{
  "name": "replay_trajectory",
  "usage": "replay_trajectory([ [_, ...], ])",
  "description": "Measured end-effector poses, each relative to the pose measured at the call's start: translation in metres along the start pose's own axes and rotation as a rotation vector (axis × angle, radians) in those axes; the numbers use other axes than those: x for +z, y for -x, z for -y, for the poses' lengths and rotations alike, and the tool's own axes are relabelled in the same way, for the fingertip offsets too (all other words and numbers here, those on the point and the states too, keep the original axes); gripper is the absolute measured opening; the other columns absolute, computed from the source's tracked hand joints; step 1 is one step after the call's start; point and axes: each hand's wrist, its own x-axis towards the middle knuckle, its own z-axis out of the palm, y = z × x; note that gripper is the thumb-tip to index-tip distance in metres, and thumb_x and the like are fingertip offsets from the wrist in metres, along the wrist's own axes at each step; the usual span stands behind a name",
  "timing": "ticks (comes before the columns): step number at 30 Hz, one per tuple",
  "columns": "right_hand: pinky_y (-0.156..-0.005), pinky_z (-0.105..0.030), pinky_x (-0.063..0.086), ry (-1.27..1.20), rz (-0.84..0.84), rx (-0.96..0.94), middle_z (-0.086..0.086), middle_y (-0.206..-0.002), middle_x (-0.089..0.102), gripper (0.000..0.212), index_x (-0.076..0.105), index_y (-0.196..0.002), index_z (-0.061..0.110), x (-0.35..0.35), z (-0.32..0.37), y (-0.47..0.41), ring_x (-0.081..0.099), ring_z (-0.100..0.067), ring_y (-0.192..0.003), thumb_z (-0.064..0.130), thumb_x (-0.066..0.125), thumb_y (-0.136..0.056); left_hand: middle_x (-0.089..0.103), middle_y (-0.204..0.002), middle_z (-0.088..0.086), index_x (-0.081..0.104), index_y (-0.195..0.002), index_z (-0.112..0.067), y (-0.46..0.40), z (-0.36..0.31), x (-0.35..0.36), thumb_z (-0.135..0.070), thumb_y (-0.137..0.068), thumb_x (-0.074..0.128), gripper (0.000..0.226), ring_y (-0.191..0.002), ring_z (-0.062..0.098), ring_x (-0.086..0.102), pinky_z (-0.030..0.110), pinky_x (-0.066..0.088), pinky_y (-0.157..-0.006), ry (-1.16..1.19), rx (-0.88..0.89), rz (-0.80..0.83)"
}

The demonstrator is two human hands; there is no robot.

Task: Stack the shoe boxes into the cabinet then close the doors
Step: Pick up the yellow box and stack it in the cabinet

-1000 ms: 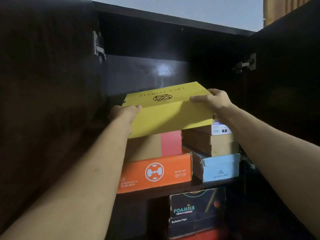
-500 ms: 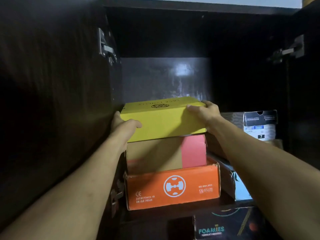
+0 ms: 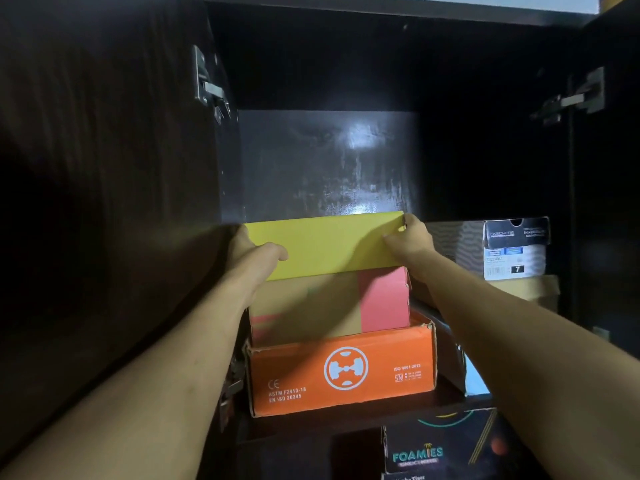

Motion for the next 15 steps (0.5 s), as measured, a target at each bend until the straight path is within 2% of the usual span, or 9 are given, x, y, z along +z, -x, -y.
replay_trajectory([
  [2,-0.080,-0.028,0.043,0.052,0.020,-0.002,-0.012,-0.119,0.060,0.044,0.052,-0.129,0.009,-0.007,-0.002,0.009,0.057,-0.027,-0.104,0.015,0.059,-0.085,0.024,-0.159,0.001,0.021,-0.153,-0.017,0.005,-0.003,0.005,-0.006,-0.077,0.068,0.090,-0.144,0.019,0.027,0.028,0.031,-0.109,-0.121,0.054,-0.072],
  [4,-0.081,-0.028,0.045,0.100,0.029,-0.019,-0.009,-0.114,0.065,0.042,0.057,-0.123,0.010,-0.021,-0.006,0.019,0.060,-0.026,-0.107,0.015,0.062,-0.082,0.012,-0.163,0.001,0.022,-0.153,-0.015,0.014,-0.008,0.015,-0.006,-0.077,0.065,0.088,-0.150,0.016,0.012,0.031,0.018,-0.120,-0.234,0.174,-0.125],
  [5,-0.082,-0.028,0.046,0.116,0.034,-0.027,-0.008,-0.112,0.066,0.043,0.059,-0.123,0.010,-0.030,-0.007,0.024,0.061,-0.025,-0.106,0.016,0.065,-0.081,0.012,-0.163,0.001,0.026,-0.152,-0.014,0.021,-0.010,0.024,-0.006,-0.077,0.064,0.084,-0.150,0.015,0.010,0.030,0.015,-0.121,-0.268,0.235,-0.136],
  [7,-0.080,-0.028,0.049,0.162,0.051,-0.059,-0.006,-0.106,0.069,0.042,0.063,-0.121,0.010,-0.054,-0.009,0.037,0.064,-0.022,-0.100,0.016,0.071,-0.080,0.022,-0.160,0.002,0.034,-0.148,-0.013,0.039,-0.012,0.047,-0.007,-0.078,0.063,0.076,-0.148,0.015,0.017,0.029,0.018,-0.119,-0.271,0.313,-0.103],
  [9,-0.077,-0.032,0.054,0.224,0.066,-0.068,-0.007,-0.099,0.071,0.034,0.067,-0.113,0.009,-0.082,-0.012,0.051,0.067,-0.024,-0.093,0.016,0.073,-0.080,0.042,-0.150,0.006,0.046,-0.141,-0.013,0.060,-0.013,0.075,-0.008,-0.078,0.064,0.065,-0.140,0.019,0.035,0.028,0.029,-0.114,-0.239,0.339,0.012],
  [11,-0.072,-0.039,0.060,0.287,0.109,-0.017,-0.011,-0.102,0.071,0.036,0.065,-0.114,0.009,-0.115,-0.016,0.069,0.070,-0.027,-0.091,0.017,0.072,-0.080,0.059,-0.133,0.006,0.059,-0.128,-0.012,0.080,-0.013,0.104,-0.007,-0.077,0.066,0.052,-0.123,0.020,0.053,0.023,0.038,-0.100,-0.201,0.312,0.185],
  [13,-0.067,-0.039,0.061,0.343,0.178,0.071,-0.014,-0.102,0.071,0.040,0.060,-0.122,0.011,-0.151,-0.020,0.091,0.071,-0.024,-0.087,0.015,0.071,-0.083,0.067,-0.120,0.006,0.066,-0.116,-0.009,0.104,-0.012,0.133,-0.007,-0.076,0.069,0.041,-0.106,0.019,0.060,0.022,0.043,-0.087,-0.186,0.270,0.410],
  [15,-0.064,-0.035,0.060,0.426,0.225,0.153,-0.019,-0.099,0.071,0.035,0.061,-0.119,0.005,-0.187,-0.021,0.118,0.070,-0.020,-0.078,0.013,0.069,-0.087,0.070,-0.107,0.006,0.071,-0.105,-0.008,0.131,-0.011,0.157,-0.014,-0.076,0.074,0.030,-0.094,0.019,0.064,0.024,0.048,-0.074,-0.258,0.256,0.631],
])
